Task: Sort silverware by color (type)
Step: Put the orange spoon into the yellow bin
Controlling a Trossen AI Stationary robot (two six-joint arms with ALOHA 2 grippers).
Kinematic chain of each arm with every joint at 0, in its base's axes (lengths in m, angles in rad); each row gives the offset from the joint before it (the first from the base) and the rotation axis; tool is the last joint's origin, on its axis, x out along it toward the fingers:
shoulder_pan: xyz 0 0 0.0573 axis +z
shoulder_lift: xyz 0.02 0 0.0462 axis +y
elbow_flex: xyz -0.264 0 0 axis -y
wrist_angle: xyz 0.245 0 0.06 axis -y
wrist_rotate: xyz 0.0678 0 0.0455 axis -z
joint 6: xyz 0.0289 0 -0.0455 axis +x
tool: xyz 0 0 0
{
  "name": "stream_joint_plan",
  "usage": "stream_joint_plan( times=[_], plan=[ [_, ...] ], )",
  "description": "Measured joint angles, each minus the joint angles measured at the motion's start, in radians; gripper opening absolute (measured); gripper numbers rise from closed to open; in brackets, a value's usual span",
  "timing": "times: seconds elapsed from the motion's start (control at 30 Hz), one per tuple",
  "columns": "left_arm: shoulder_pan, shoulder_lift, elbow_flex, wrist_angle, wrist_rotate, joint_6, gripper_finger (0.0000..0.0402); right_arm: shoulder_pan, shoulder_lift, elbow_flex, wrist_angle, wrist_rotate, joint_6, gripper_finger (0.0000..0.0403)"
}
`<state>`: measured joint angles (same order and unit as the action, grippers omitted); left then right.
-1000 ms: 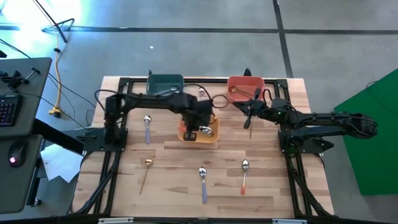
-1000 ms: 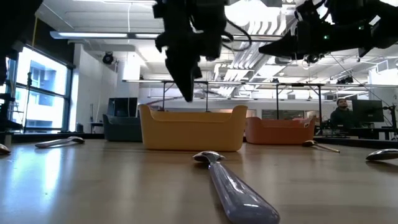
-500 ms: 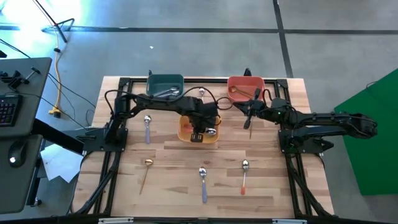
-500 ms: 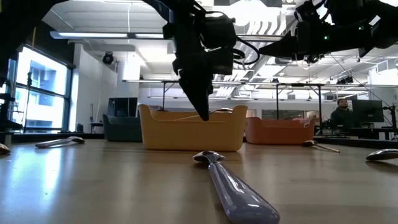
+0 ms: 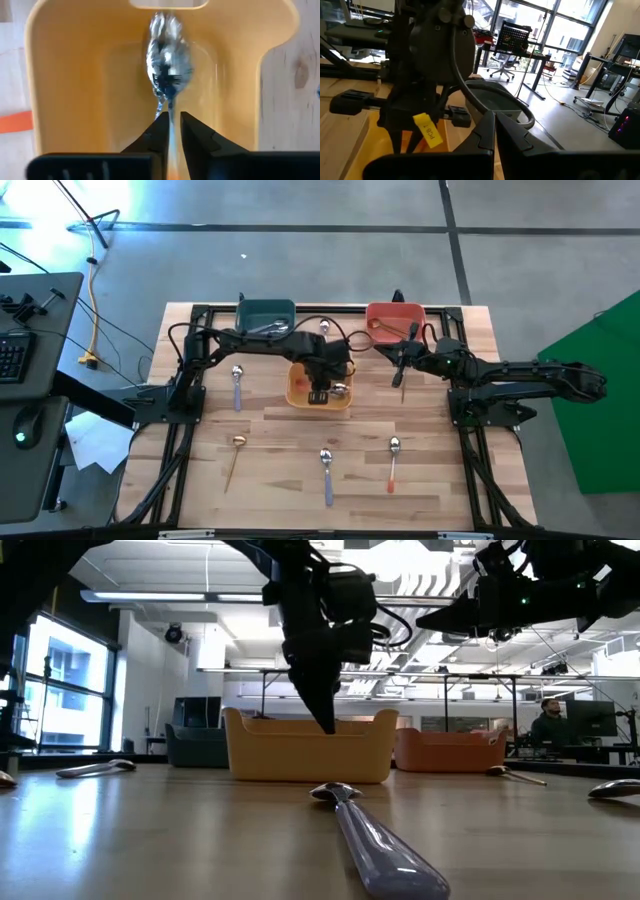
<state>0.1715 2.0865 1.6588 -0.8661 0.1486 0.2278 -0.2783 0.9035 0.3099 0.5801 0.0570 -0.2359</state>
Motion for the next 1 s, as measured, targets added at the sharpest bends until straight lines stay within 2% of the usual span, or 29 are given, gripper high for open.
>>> stream_joint_plan(
  times=[0.3,0.53,0.67,0.87,1.0],
  plan=[
    [-0.010,-0.008,-0.001,0.002,-0.001,-0.010,0.0088,0.000,0.000,0.000,0.000,0.000,0.000,0.0000],
    [-0.012,-0.042,-0.001,-0.048,-0.052,-0.013,0.0087,0.000,0.000,0.000,-0.001,0.000,-0.005,0.0000],
    [-0.020,-0.108,-0.001,-0.068,-0.138,-0.006,0.0077,0.000,0.000,0.000,-0.004,0.000,-0.004,0.0000],
    [-0.032,-0.245,-0.001,-0.060,-0.175,-0.021,0.0061,0.000,0.000,0.000,-0.013,0.000,0.000,0.0000],
    [-0.047,-0.366,-0.080,0.020,-0.188,-0.040,0.0046,0.000,0.000,0.000,-0.015,0.000,-0.001,0.0000]
  ],
)
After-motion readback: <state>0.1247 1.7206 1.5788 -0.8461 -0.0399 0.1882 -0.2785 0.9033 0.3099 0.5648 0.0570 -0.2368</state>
